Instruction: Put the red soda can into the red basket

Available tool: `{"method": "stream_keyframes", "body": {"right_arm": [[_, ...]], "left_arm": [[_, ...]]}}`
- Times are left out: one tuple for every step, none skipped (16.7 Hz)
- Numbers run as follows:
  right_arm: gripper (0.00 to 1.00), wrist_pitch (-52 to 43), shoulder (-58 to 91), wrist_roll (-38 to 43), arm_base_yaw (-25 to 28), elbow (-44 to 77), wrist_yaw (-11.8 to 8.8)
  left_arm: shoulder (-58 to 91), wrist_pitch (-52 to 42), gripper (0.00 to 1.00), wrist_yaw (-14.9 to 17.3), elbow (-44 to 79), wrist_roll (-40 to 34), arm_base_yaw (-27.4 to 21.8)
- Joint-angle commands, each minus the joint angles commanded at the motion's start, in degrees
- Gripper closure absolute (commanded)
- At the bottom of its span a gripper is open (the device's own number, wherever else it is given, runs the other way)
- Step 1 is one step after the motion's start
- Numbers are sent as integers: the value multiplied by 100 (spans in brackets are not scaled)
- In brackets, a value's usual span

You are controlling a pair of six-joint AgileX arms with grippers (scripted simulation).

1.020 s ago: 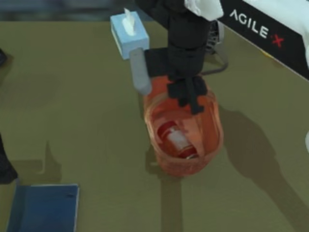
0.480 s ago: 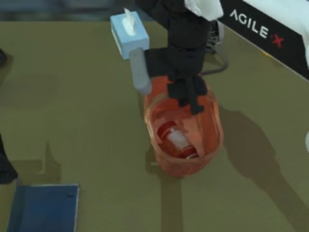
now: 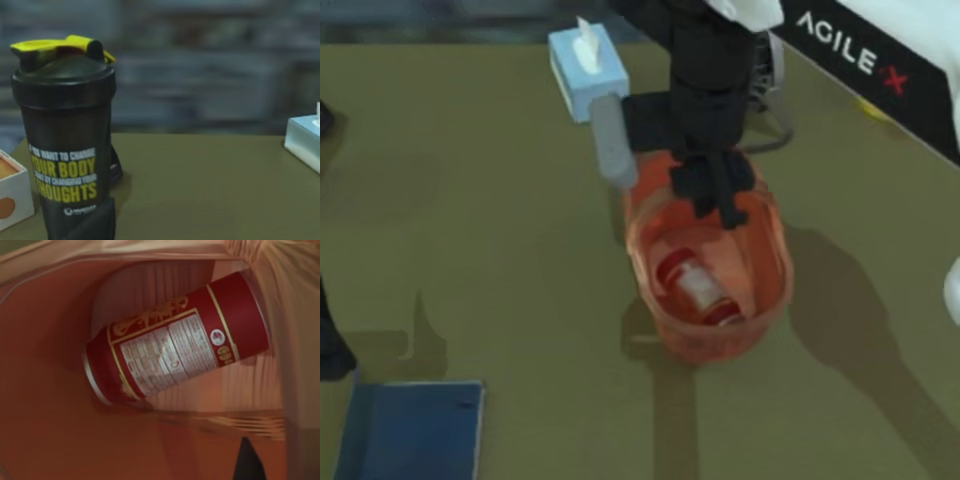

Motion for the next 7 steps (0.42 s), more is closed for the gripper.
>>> {"method": "stream_keyframes", "body": {"right_arm": [[100,-199,43,-26,-22,260,1],[100,-401,82,-59,-39,552,1],[100,-600,113,-91,-56,815,1],[100,-781,136,-117,-75,1016,2],[100,-917,153,-133,-92,1158,2],[100,-996,162,-141,-106,1239,2],[100,-1015,164,-142,-110,1260,2]], "left_arm": [[0,0,0,0,0,0,0],[0,0,0,0,0,0,0],[0,0,0,0,0,0,0],[0,0,0,0,0,0,0],[0,0,0,0,0,0,0],[0,0,0,0,0,0,0],[0,0,0,0,0,0,0]]}}
